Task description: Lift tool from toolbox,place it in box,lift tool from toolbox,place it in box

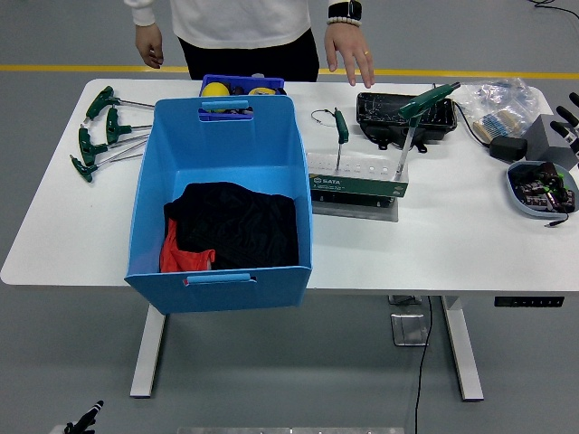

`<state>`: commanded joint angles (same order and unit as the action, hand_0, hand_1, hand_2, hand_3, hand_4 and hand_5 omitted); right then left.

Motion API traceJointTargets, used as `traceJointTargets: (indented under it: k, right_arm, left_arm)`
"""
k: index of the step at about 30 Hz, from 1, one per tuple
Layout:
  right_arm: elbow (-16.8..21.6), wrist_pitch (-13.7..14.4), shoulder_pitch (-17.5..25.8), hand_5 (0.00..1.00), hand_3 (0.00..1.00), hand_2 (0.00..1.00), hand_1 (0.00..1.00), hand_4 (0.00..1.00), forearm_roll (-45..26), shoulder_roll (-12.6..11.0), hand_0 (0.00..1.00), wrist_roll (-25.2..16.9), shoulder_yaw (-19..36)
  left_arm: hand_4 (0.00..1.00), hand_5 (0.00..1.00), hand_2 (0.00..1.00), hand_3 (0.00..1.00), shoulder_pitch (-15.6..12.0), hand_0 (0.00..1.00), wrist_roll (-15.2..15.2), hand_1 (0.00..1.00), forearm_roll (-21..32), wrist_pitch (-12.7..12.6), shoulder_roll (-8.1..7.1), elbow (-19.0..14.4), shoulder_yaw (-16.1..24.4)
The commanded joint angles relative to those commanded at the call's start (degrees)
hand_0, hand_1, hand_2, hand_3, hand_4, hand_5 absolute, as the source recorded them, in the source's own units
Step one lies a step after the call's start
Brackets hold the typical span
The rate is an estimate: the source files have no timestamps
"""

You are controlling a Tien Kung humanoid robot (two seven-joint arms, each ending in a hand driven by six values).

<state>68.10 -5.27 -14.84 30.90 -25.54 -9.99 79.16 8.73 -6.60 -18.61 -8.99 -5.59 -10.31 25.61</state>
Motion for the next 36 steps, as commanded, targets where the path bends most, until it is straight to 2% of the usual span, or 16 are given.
traceJointTargets:
  k: [20, 26, 30, 31, 36]
  right_arm:
    - [0.73, 1.85, -0.27, 0.988, 0.962, 0.889, 0.826, 0.998, 2.3, -0.6, 0.879, 0.08, 0.39]
    - [0.67, 3.24, -0.92, 0.979, 0.961, 0.889, 0.826, 0.998, 6.81, -1.69, 0.878, -0.32, 0.26]
    - [0.31, 5.71, -1.66, 0.979, 0.961, 0.889, 0.826, 0.998, 14.33, -2.89, 0.878, -1.42, 0.25]
    - [0.14, 6.62, -1.84, 0.936, 0.927, 0.882, 0.83, 0.998, 16.46, -3.18, 0.88, -1.72, 0.22]
    - [-2.9, 16.39, -3.57, 0.936, 0.927, 0.882, 0.83, 0.998, 28.58, -4.89, 0.88, -2.98, -0.58]
  left_arm:
    - [0.795, 0.779, 0.818, 0.783, -0.14, 0.771, 0.58, 0.811, -1.85, 0.11, -0.22, 0.0, 1.16]
    - [0.793, 0.775, 0.815, 0.782, -0.14, 0.771, 0.76, 0.808, -2.39, 0.15, -0.26, 0.0, 1.46]
    - [0.793, 0.775, 0.815, 0.782, -0.12, 0.771, 0.8, 0.808, -2.54, 0.14, -0.3, 0.0, 1.54]
    - [0.793, 0.775, 0.813, 0.781, -0.12, 0.771, 0.8, 0.803, -2.6, 0.15, -0.33, 0.0, 1.56]
    - [0.793, 0.775, 0.813, 0.781, -0.01, 0.771, 0.93, 0.803, -3.32, 0.08, -0.39, 0.0, 2.23]
